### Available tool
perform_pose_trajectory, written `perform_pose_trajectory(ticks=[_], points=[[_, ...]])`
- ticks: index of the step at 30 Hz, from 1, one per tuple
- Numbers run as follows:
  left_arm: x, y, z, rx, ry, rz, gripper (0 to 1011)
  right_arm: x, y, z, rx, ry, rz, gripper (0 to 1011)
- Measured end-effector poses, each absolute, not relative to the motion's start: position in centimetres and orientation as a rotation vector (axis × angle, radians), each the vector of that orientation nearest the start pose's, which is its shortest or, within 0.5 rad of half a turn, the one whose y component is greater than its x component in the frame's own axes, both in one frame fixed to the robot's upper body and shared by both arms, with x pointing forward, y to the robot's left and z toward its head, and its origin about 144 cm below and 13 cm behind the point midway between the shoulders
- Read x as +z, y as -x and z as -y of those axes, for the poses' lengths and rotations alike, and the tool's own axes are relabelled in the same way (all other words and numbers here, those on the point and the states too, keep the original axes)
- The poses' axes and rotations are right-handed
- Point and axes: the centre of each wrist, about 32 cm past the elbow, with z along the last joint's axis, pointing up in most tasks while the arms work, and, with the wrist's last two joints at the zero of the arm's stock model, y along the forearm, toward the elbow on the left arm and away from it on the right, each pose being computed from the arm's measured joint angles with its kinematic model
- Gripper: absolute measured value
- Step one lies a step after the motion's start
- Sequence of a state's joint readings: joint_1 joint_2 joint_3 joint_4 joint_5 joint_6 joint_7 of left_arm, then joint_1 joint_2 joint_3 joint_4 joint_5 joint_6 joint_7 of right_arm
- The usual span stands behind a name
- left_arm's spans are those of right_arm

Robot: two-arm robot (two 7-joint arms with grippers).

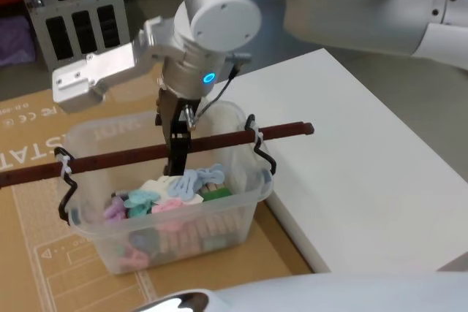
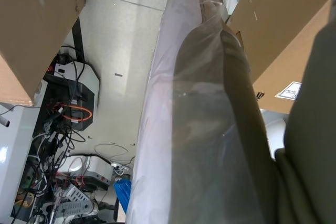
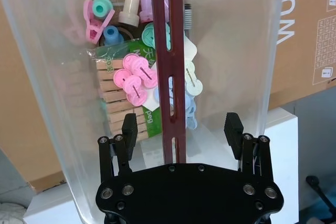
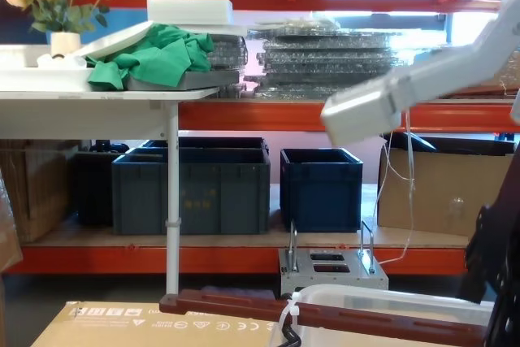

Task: Use one hand to grasp the basket and place it at the designated location.

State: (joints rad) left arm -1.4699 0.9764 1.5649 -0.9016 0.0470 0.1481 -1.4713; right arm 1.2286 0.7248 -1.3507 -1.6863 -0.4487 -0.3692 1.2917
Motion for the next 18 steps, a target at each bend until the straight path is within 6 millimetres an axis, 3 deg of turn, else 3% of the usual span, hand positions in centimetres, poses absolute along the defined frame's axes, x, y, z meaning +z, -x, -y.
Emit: perform_pose_trajectory(ticks=[18], points=[[139.4,-61.6,-49.7,0.176,-1.629,-0.169,0,134.4,-53.9,15.2,0.828,1.357,1.24,1000]])
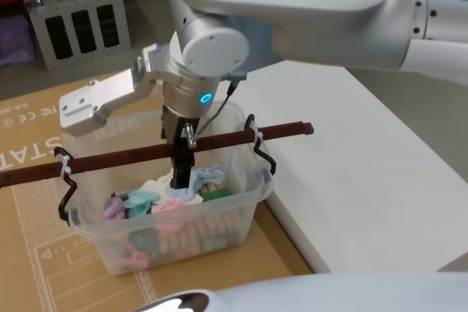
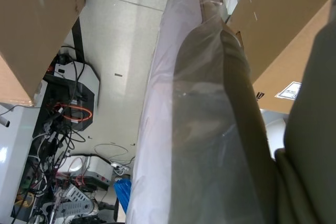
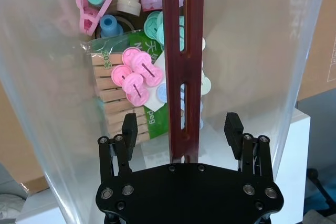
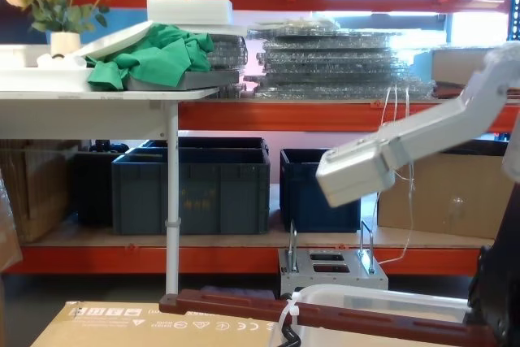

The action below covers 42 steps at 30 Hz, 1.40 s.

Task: Use one hand to grasp the basket and place it at the designated location.

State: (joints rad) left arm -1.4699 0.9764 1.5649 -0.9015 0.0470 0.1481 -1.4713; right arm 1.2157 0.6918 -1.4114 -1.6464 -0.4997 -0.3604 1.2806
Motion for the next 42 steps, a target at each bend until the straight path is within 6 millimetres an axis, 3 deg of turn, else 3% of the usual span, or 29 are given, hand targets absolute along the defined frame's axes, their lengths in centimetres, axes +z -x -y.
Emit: perform_pose_trajectory(ticks=[18,26,28,35,38,42], points=[[139.4,-61.6,-49.7,0.176,-1.629,-0.169,0,133.3,-54.4,14.6,0.829,1.354,1.229,979],[139.4,-61.6,-49.7,0.176,-1.629,-0.169,0,133.1,-54.5,14.6,0.823,1.352,1.228,806],[139.4,-61.6,-49.7,0.176,-1.629,-0.169,0,133.1,-54.5,14.6,0.823,1.351,1.229,705],[139.4,-61.6,-49.7,0.176,-1.629,-0.169,0,133.1,-54.5,14.6,0.821,1.354,1.233,527],[139.4,-61.6,-49.7,0.176,-1.629,-0.169,0,133.1,-54.5,14.7,0.82,1.356,1.233,380],[139.4,-61.6,-49.7,0.176,-1.629,-0.169,0,133.1,-54.6,14.7,0.818,1.358,1.231,262]])
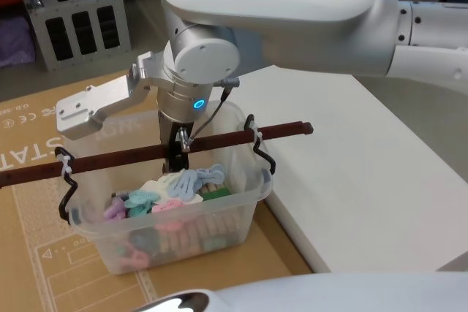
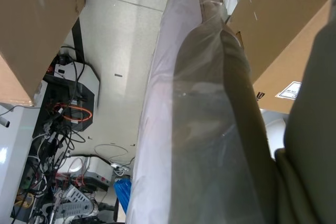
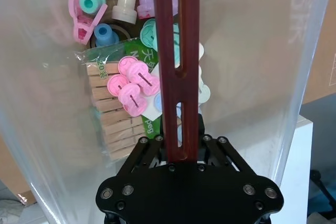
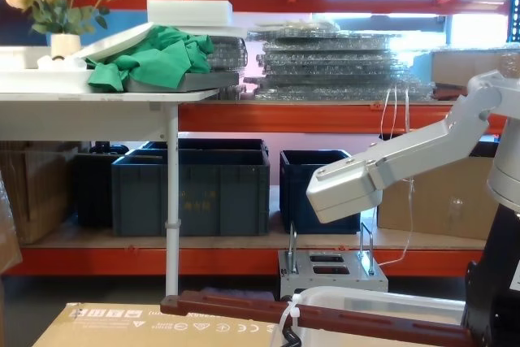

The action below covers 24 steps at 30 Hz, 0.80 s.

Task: Use one hand to grasp the basket and place it at the designated location.

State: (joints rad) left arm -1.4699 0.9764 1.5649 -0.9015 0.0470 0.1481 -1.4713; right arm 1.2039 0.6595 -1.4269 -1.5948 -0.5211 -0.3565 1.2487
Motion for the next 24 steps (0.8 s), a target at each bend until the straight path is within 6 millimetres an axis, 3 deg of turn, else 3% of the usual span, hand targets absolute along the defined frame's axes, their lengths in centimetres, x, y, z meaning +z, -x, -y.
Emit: perform_pose_trajectory(ticks=[8,24], points=[[139.4,-61.6,-49.7,0.176,-1.629,-0.169,0,133.3,-55.0,15.4,0.799,1.369,1.223,82],[139.4,-61.6,-49.7,0.176,-1.629,-0.169,0,134.8,-55.3,17.4,0.743,1.367,1.197,1]])
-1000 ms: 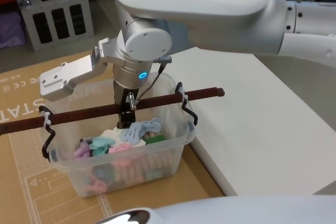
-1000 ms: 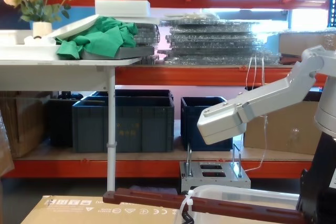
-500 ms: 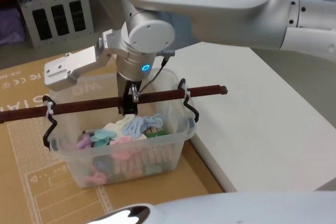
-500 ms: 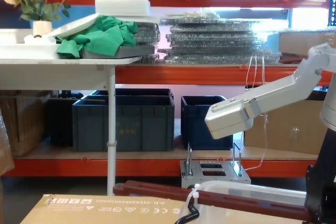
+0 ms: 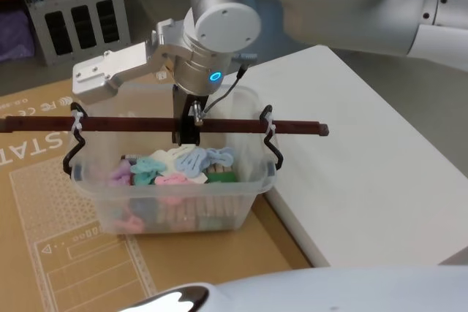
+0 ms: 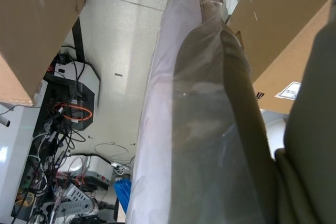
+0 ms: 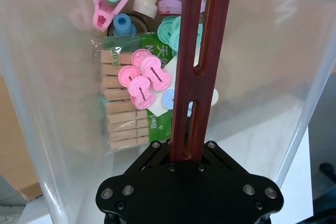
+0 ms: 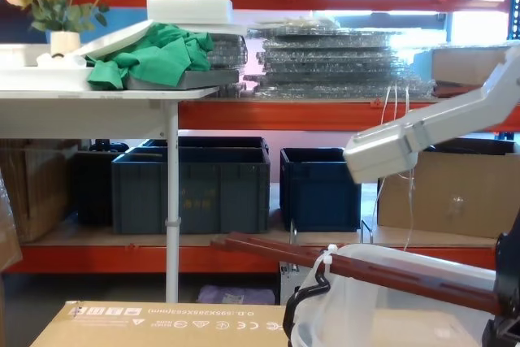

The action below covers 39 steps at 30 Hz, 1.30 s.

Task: Use one hand to grasp the basket and place it at the designated location.

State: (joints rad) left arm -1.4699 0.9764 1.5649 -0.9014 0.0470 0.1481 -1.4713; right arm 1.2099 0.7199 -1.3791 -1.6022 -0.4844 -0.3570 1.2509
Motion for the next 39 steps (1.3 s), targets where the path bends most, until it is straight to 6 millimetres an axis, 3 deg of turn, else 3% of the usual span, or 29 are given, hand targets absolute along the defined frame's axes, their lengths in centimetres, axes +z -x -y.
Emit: perform_pose_trajectory(ticks=[9,27,39], points=[[139.4,-61.6,-49.7,0.176,-1.629,-0.169,0,137.2,-55.5,18.7,0.678,1.336,1.186,1],[139.4,-61.6,-49.7,0.176,-1.629,-0.169,0,140.2,-56.2,20.9,0.582,1.321,1.153,1],[139.4,-61.6,-49.7,0.176,-1.629,-0.169,0,141.8,-58.0,24.1,0.45,1.378,1.028,0]])
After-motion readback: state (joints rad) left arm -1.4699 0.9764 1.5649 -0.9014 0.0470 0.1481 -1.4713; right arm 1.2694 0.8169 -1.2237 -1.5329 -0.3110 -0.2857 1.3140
